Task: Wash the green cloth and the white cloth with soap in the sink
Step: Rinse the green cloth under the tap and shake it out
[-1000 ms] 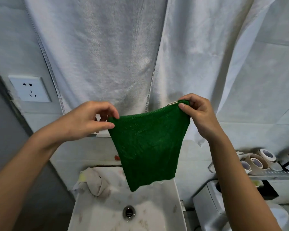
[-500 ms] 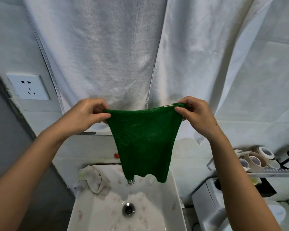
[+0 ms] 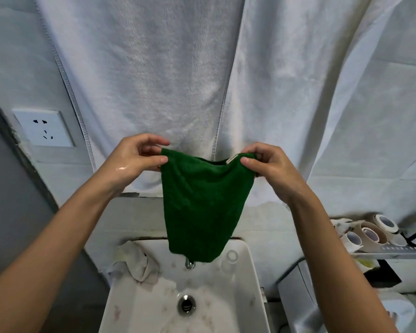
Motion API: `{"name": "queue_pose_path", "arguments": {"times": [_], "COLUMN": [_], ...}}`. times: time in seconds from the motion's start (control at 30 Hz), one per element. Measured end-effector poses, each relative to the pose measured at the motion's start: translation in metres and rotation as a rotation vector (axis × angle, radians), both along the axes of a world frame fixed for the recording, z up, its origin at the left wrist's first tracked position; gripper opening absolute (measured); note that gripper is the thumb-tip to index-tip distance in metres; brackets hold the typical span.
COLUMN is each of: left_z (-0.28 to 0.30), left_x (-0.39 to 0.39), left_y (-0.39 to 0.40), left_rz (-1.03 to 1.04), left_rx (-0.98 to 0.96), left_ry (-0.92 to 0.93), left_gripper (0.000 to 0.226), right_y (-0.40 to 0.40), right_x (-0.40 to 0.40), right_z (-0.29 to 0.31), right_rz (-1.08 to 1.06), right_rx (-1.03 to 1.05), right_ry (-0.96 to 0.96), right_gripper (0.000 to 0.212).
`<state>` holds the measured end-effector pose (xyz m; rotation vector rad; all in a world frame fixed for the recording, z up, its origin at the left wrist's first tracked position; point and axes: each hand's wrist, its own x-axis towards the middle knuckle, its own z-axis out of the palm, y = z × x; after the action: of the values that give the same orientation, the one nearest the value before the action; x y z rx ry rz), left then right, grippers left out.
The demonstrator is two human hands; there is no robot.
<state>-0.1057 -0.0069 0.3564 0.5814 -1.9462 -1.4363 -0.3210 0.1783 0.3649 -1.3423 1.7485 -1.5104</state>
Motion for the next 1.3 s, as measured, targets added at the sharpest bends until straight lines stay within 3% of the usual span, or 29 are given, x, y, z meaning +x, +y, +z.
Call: {"name": "queue_pose_path", "arguments": {"times": [0.1, 0.17, 0.3, 0.43, 0.57, 0.67, 0.77, 0.9, 1.1, 1.3], "left_z": [0.003, 0.004, -0.002, -0.026, -0.055, -0.066, -0.068, -0.067, -0.062, -0.054], "left_x": [-0.016, -0.026, -0.030, -0.023, -0.014, -0.011, -0.015, -0.025, -0.027, -0.023], "left_y": [0.019, 0.029, 0.036, 0.036, 0.039, 0.046, 0.056, 0.067, 0.067, 0.055], "left_rz": [-0.057, -0.090, -0.077, -0.062, -0.353, -0.374, -0.381, -0.284, -0.133, -0.058], "left_rx": [-0.072, -0.145, -0.202, -0.089, 0.091, 0.129, 0.167, 0.186, 0.324, 0.364], "left_ry": [0.084, 0.104, 0.109, 0.147, -0.038, -0.082, -0.111, -0.084, 0.008, 0.049], "left_gripper": [0.031, 0.031, 0.033, 0.039, 0.047, 0.051, 0.033, 0.022, 0.017, 0.014], "right_y": [-0.017, -0.032, -0.047, -0.046, -0.042, -0.041, -0.043, -0.051, -0.039, -0.010], "right_x": [0.023, 0.038, 0.049, 0.048, 0.051, 0.051, 0.053, 0.060, 0.071, 0.082], "right_z": [0.002, 0.005, 0.005, 0.005, 0.011, 0.014, 0.013, -0.005, -0.054, -0.088], "right_rz": [0.112, 0.167, 0.138, 0.100, 0.186, 0.236, 0.244, 0.110, -0.181, -0.022], "right_rx": [0.052, 0.138, 0.185, 0.160, 0.095, 0.064, 0.073, 0.035, -0.022, 0.049], "right_ry": [0.043, 0.129, 0.279, 0.275, 0.156, 0.044, -0.037, -0.191, -0.533, -0.483], "right_gripper": [0.040, 0.046, 0.010, 0.011, 0.005, 0.012, 0.014, 0.011, 0.030, 0.049]}}
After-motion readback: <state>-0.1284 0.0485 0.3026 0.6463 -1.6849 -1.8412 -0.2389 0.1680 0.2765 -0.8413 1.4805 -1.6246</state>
